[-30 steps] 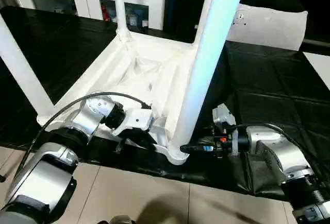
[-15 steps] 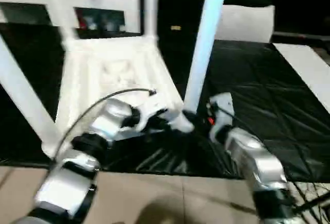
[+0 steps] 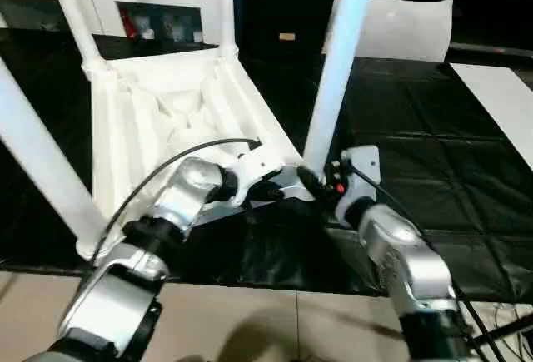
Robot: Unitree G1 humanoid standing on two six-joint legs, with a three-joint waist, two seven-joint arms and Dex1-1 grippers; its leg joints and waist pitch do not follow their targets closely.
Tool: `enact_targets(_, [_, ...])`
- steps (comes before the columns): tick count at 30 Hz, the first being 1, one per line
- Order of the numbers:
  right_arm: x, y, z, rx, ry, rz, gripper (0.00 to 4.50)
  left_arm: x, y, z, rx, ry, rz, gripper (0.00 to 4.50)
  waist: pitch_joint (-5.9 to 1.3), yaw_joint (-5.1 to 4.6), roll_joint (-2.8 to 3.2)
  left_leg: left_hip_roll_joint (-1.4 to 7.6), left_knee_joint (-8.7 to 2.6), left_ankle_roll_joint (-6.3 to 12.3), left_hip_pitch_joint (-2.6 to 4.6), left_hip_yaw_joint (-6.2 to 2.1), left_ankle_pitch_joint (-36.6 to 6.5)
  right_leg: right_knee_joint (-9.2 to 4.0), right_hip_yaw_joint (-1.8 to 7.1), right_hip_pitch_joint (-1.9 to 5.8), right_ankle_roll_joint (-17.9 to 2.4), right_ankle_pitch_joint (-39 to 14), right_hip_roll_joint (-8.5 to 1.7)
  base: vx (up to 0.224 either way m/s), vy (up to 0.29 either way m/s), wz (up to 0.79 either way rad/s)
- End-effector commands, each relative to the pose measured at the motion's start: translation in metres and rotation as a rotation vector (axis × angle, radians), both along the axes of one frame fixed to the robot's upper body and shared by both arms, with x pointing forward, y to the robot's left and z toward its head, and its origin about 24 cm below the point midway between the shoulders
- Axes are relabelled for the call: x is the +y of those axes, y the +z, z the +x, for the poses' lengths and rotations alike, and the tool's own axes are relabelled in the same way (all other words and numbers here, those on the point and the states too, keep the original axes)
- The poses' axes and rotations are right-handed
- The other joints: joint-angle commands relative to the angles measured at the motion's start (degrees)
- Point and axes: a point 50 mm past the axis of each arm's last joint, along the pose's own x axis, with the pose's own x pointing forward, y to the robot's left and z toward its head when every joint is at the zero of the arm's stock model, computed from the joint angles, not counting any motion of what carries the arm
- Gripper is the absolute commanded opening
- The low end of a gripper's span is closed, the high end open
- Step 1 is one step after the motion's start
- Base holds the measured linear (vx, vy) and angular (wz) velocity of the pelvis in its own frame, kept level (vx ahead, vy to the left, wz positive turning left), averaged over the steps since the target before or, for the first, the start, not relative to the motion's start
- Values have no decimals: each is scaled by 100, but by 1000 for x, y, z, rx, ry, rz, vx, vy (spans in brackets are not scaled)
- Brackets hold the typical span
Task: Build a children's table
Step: Rotate leg to tighten
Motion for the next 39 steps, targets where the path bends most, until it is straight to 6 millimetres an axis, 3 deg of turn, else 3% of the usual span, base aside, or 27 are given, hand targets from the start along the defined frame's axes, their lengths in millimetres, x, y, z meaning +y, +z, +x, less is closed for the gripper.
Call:
enact_targets(1, [2,3,-7,-23,131,23,354,-2,1,-5,-17,-111,8,0,-318,27,38,370,-433,311,8,-121,-867,-429,368,306,-1291,-613,-561,0,0,0])
enact_targets(2, [2,3,-7,-23,131,23,354,-2,1,-5,-17,-111,8,0,-318,27,38,370,-433,311,8,-121,-867,-429,368,306,-1291,-613,-561,0,0,0])
enact_targets(4, [-14,5,-12,-37,240,-15,361,7,-1,-10,-2,-200,39,0,-301,41,28,365,-439,237,13,-132,-1044,-474,360,304,-1203,-1127,-570,0,0,0])
enact_targets(6, [-24,6,-15,-45,329,-51,384,12,-1,-13,20,-271,48,0,-302,45,13,374,-432,244,27,-124,-1058,-480,366,289,-1170,-1166,-563,0,0,0])
enact_targets(10, [-37,10,-18,-45,476,-101,426,19,0,-20,69,-408,73,0,-323,130,-1,385,-413,325,31,-108,-806,-414,364,285,-1293,-716,-575,0,0,0])
enact_targets(14, [-44,14,-20,-48,617,-132,426,22,2,-23,111,-510,99,0,-337,185,-6,396,-396,400,44,-99,-690,-373,351,285,-1427,-486,-575,0,0,0])
enact_targets(20, [-45,16,-19,-43,776,-150,426,23,4,-26,138,-633,154,0,-340,322,-19,414,-385,406,50,-76,-663,-354,336,291,-1441,-539,-582,0,0,0])
enact_targets(22, [-42,17,-17,-34,812,-141,392,21,5,-27,140,-671,173,0,-347,344,-42,420,-381,409,41,-75,-601,-339,329,297,-1455,-460,-581,0,0,0])
enact_targets(25, [-38,17,-15,-31,841,-136,387,20,5,-28,138,-699,189,0,-358,367,-33,420,-376,398,43,-80,-557,-315,319,293,-1488,-419,-584,0,0,0])
enact_targets(26, [-35,16,-13,-32,859,-130,358,18,5,-28,137,-709,193,0,-361,373,-32,418,-373,395,46,-75,-550,-317,320,293,-1485,-413,-583,0,0,0])
enact_targets(30, [-27,16,-10,-30,907,-116,344,15,5,-28,132,-733,204,0,-365,418,-40,420,-365,378,51,-70,-535,-309,322,288,-1482,-417,-588,0,0,0])
enact_targets(33, [-24,16,-9,-22,929,-101,302,14,6,-27,131,-737,206,0,-375,437,-40,423,-363,386,49,-72,-456,-285,314,293,-1501,-253,-583,0,0,0])
enact_targets(39, [-21,16,-9,8,975,-75,257,16,5,-26,135,-743,223,0,-367,442,-38,411,-366,356,43,-73,-549,-309,313,300,-1441,-446,-584,0,0,0])
